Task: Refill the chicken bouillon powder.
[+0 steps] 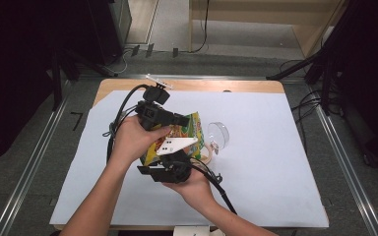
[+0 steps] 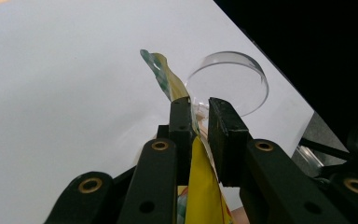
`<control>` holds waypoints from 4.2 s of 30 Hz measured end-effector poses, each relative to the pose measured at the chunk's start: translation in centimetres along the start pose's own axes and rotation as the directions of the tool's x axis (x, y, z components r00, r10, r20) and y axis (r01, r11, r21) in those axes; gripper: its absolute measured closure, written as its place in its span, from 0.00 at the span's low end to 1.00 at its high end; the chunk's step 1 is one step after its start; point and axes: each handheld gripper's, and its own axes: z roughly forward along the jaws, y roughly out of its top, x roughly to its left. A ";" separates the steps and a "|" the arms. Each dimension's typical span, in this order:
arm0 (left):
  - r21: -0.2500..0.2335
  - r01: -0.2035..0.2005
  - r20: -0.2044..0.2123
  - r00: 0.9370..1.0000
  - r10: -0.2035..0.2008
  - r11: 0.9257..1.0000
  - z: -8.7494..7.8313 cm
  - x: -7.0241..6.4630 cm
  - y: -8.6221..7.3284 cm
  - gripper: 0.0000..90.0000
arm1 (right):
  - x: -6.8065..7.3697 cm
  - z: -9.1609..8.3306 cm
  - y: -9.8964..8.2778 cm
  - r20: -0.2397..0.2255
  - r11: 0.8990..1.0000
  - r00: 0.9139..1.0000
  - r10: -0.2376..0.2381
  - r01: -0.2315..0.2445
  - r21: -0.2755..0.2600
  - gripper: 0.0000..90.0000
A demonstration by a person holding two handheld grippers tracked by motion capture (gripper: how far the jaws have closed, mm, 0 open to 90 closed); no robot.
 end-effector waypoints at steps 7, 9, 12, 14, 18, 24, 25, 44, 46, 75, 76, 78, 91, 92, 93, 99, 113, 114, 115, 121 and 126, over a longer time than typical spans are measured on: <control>0.007 -0.017 0.009 1.000 0.017 1.000 0.3 -1.0 -0.1 0.89 | 0.1 -0.5 -0.5 0.009 1.000 1.000 -0.025 0.025 0.004 0.81; 0.005 -0.016 0.002 1.000 0.016 1.000 0.2 -1.2 -0.1 0.89 | 0.2 -0.5 -0.5 0.006 1.000 1.000 -0.021 0.021 0.004 0.81; 0.003 -0.019 -0.003 1.000 0.019 1.000 0.2 -1.4 -0.2 0.88 | 0.2 -0.5 -0.5 0.002 1.000 1.000 -0.016 0.016 0.001 0.81; -0.001 -0.023 -0.006 1.000 0.023 1.000 0.1 -1.6 -0.3 0.88 | 0.2 -0.5 -0.5 0.001 1.000 1.000 -0.017 0.017 0.000 0.81; 0.001 -0.025 -0.007 1.000 0.025 1.000 0.1 -1.7 -0.3 0.88 | 0.1 -0.5 -0.6 0.002 1.000 1.000 -0.017 0.017 -0.002 0.81; 0.000 -0.025 -0.007 1.000 0.025 1.000 0.1 -1.7 -0.3 0.88 | 0.2 -0.5 -0.6 -0.001 1.000 1.000 -0.010 0.010 -0.004 0.81; -0.001 -0.023 -0.005 1.000 0.023 1.000 0.1 -1.6 -0.3 0.88 | 0.2 -0.6 -0.5 -0.002 1.000 1.000 -0.010 0.010 -0.005 0.81; 0.002 -0.009 0.008 1.000 0.009 1.000 0.1 -1.2 -0.4 0.88 | 0.3 -0.5 -0.5 -0.003 1.000 1.000 -0.016 0.016 0.003 0.82; 0.003 -0.008 0.009 1.000 0.008 1.000 0.1 -1.1 -0.4 0.88 | 0.3 -0.5 -0.5 -0.003 1.000 1.000 -0.016 0.016 0.005 0.82; 0.005 -0.008 0.001 1.000 0.008 1.000 0.0 -1.2 -0.4 0.89 | 0.4 -0.6 -0.4 -0.009 1.000 1.000 -0.021 0.021 0.004 0.82; 0.004 -0.009 0.001 1.000 0.009 1.000 0.0 -1.3 -0.4 0.89 | 0.4 -0.6 -0.4 -0.008 1.000 1.000 -0.022 0.022 0.005 0.82; 0.003 -0.009 -0.002 1.000 0.009 1.000 0.0 -1.3 -0.4 0.89 | 0.3 -0.6 -0.5 -0.008 1.000 1.000 -0.024 0.024 0.004 0.82; 0.006 -0.006 -0.003 1.000 0.006 1.000 0.0 -1.4 -0.5 0.90 | 0.6 -0.7 -0.4 -0.010 1.000 1.000 -0.020 0.020 0.003 0.82; 0.006 -0.008 -0.003 1.000 0.008 1.000 0.0 -1.4 -0.5 0.89 | 0.5 -0.6 -0.4 -0.009 1.000 1.000 -0.019 0.019 0.003 0.82; 0.005 -0.007 -0.002 1.000 0.007 1.000 0.0 -1.4 -0.5 0.89 | 0.5 -0.7 -0.4 -0.009 1.000 1.000 -0.018 0.018 0.004 0.82; 0.001 -0.008 -0.003 1.000 0.008 1.000 0.1 -1.5 -0.4 0.89 | 0.4 -0.7 -0.4 -0.009 1.000 1.000 -0.014 0.014 0.002 0.82; 0.004 -0.005 -0.001 1.000 0.005 1.000 0.1 -1.1 -0.2 0.89 | 0.7 -0.9 -0.1 -0.018 1.000 1.000 -0.001 0.001 -0.001 0.82; 0.004 -0.005 0.000 1.000 0.005 1.000 0.1 -1.2 -0.2 0.89 | 0.7 -0.9 -0.1 -0.017 1.000 1.000 -0.002 0.002 -0.002 0.82; 0.004 -0.006 0.000 1.000 0.006 1.000 0.1 -1.2 -0.2 0.89 | 0.7 -0.8 -0.1 -0.016 1.000 1.000 -0.003 0.003 -0.003 0.82; 0.005 -0.004 0.002 1.000 0.004 1.000 0.2 -1.1 -0.2 0.89 | 0.6 -0.8 -0.1 -0.014 1.000 1.000 -0.002 0.002 -0.001 0.82; 0.004 -0.004 0.001 1.000 0.004 1.000 0.2 -1.2 -0.2 0.89 | 0.6 -0.8 -0.2 -0.013 1.000 1.000 -0.001 0.001 0.000 0.82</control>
